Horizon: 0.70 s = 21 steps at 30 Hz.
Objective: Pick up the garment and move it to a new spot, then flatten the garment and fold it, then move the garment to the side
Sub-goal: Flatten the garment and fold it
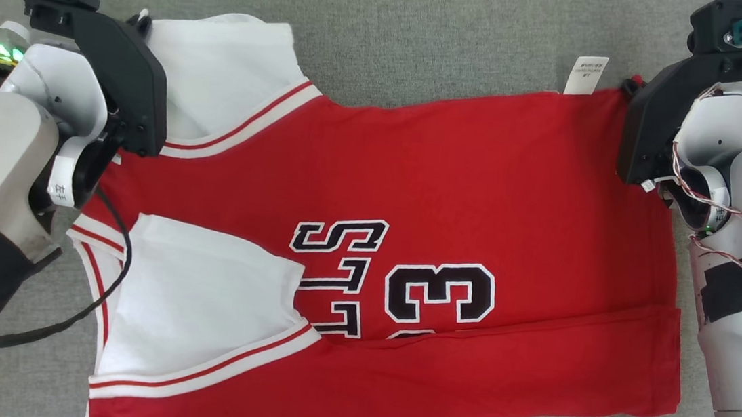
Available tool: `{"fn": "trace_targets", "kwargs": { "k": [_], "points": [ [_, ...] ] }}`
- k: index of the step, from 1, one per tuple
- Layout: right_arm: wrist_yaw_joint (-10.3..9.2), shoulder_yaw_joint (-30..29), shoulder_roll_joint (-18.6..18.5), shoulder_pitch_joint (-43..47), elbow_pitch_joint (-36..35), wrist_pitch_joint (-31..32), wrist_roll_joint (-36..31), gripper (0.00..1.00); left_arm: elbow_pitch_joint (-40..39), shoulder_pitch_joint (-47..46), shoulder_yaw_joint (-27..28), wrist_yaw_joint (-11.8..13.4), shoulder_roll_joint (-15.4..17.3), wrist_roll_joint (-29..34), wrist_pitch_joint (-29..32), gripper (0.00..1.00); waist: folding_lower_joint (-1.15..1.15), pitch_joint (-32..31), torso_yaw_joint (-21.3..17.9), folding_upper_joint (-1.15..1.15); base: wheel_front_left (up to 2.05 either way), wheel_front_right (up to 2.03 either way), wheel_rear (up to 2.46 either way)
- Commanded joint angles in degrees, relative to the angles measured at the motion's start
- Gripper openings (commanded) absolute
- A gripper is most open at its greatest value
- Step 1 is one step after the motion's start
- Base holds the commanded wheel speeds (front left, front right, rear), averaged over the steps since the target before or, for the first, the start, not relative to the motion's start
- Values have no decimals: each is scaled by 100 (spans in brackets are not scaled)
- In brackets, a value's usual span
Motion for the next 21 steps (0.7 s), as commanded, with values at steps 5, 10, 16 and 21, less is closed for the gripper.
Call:
{"fn": "trace_targets", "kwargs": {
  "k": [5,10,16,21],
  "points": [
    [-11,-24,-156,282,-79,-250,188,0,-77,258,324,-248,-88,-358,-549,0,0,-294,89,0,0,0,0],
    [-11,-153,-199,470,-140,-301,336,100,-112,380,337,-376,-7,-418,-637,0,0,-450,159,0,0,0,0],
    [-11,-120,-421,350,-357,122,383,100,-152,418,268,-374,-62,-425,-596,0,0,-514,208,0,0,0,0],
    [-11,99,-622,260,-474,663,458,100,-159,310,202,-388,-147,-393,-545,0,0,-406,241,0,0,0,0]
  ]
}}
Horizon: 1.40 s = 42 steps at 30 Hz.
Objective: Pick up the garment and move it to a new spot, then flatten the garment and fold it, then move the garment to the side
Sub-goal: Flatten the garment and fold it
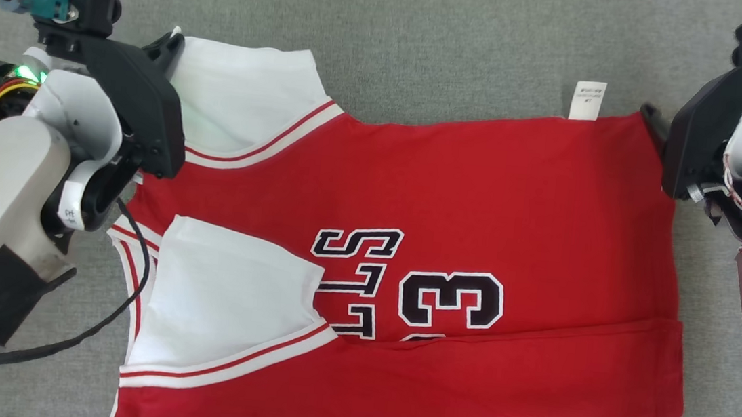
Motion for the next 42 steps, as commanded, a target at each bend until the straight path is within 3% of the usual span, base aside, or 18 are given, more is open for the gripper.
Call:
{"fn": "trace_targets", "kwargs": {
  "k": [1,9,10,15,17,33,42],
  "points": [
    [-10,97,-72,-30,-5,101,44,100,-9,-70,-12,-10,-33,30,15,0,1,76,21,0,0,0,0],
    [-10,398,-328,9,-92,157,70,100,-56,-227,-52,-19,-95,97,13,0,1,363,74,0,0,0,0],
    [-10,432,-337,8,-81,138,76,96,-52,-239,-54,-22,-96,102,2,0,1,380,75,0,0,0,0],
    [-10,663,-401,3,-8,55,108,33,-3,-275,-30,-8,-100,98,-43,0,1,437,73,0,0,0,0],
    [-10,742,-440,-12,-11,-18,141,0,-3,-282,-1,-36,-99,71,-95,0,1,425,74,0,0,0,0],
    [-10,826,-650,693,-536,-909,529,0,-940,670,731,-332,96,-924,-774,0,1,-285,178,0,0,0,0],
    [-10,434,-889,1993,-1330,-1116,686,0,-1870,2064,813,-363,242,-1458,-1059,0,1,-783,403,0,0,0,0]
  ]
}}
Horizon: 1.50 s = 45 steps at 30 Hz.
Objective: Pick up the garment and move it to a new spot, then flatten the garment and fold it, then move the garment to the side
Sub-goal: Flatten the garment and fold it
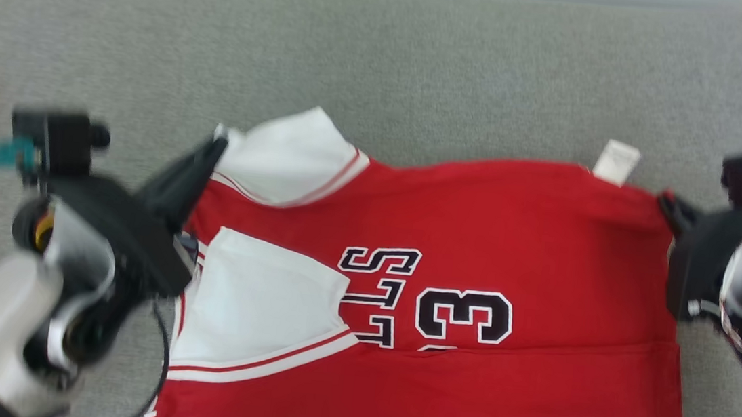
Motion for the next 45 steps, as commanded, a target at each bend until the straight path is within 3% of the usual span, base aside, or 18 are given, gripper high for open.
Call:
{"fn": "trace_targets", "kwargs": {
  "k": [1,6,14,24,31,38,39,40,41,42,43,45],
  "points": [
    [-12,-27,-21,164,-45,-3,6,0,-30,180,3,13,36,-26,-57,0,1,-159,107,0,0,0,0],
    [-12,-452,65,844,-492,90,-52,0,-397,1099,52,155,78,-186,-492,0,1,-268,133,0,0,0,0],
    [-12,-477,-163,1392,-770,228,-75,0,-685,2148,-44,167,-256,-423,-1040,0,1,-267,299,0,0,0,0],
    [-12,-771,-280,1936,-1089,296,29,0,-581,2662,23,68,-361,-605,-1364,0,1,-401,434,0,0,0,0],
    [-12,-1112,-76,2366,-1473,358,-9,0,-729,2992,133,49,-368,-749,-1567,0,1,-513,464,0,0,0,0],
    [-12,-984,-136,2651,-1647,589,-183,0,-520,3037,-43,262,-307,-547,-1462,0,1,-539,430,0,0,0,0],
    [-12,-934,-171,2677,-1655,587,-225,8,-472,3029,-60,311,-313,-502,-1466,0,1,-542,425,0,0,0,0],
    [-12,-910,-160,2669,-1673,539,-239,75,-415,3016,-71,361,-312,-455,-1479,0,1,-545,422,0,0,0,0],
    [-12,-949,-83,2653,-1645,515,-236,100,-356,2992,-88,410,-306,-396,-1501,0,1,-551,418,0,0,0,0],
    [-12,-955,-28,2649,-1634,492,-235,100,-308,2953,-108,457,-297,-320,-1526,58,1,-557,416,0,0,0,0],
    [-12,-961,9,2648,-1643,457,-241,100,-226,2936,-154,537,-282,-248,-1515,100,1,-568,417,0,0,0,0],
    [-12,-1089,125,2636,-1674,357,-287,100,-152,2899,-233,601,-278,-82,-1537,100,1,-600,422,0,0,0,0]
  ]
}}
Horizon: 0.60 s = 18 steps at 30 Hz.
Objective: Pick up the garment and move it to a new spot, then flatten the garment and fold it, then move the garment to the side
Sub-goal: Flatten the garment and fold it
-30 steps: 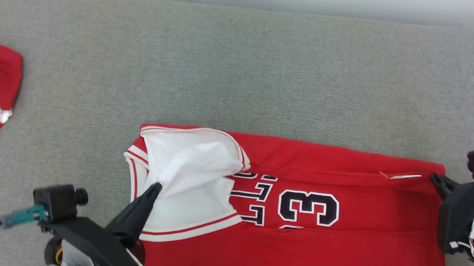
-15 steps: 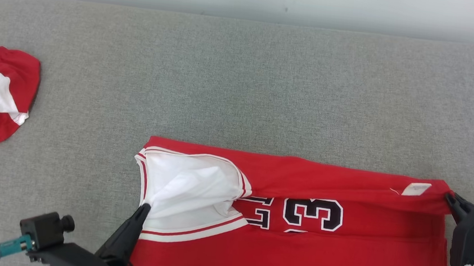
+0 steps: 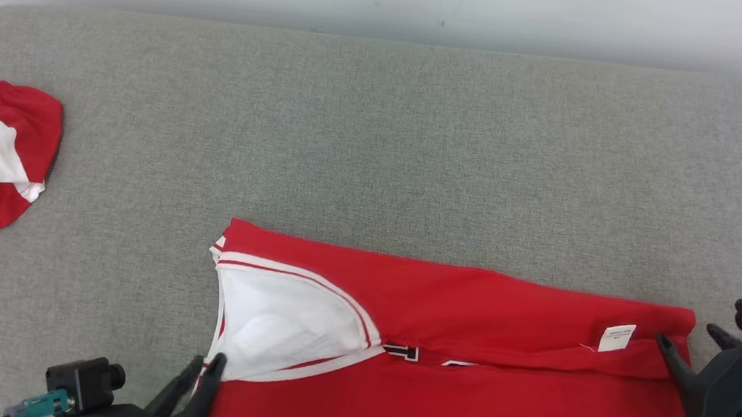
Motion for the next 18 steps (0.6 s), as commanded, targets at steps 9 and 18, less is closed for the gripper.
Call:
{"fn": "trace_targets", "kwargs": {
  "k": [9,18],
  "points": [
    [-12,-971,1108,435,-566,-611,152,100,27,-125,103,-26,-35,721,-797,100,0,-229,74,0,0,0,0],
    [-11,-1873,2366,693,-692,-949,-320,100,-382,107,1286,-14,-580,2782,-1012,100,0,-355,96,0,0,0,0]
  ]
}}
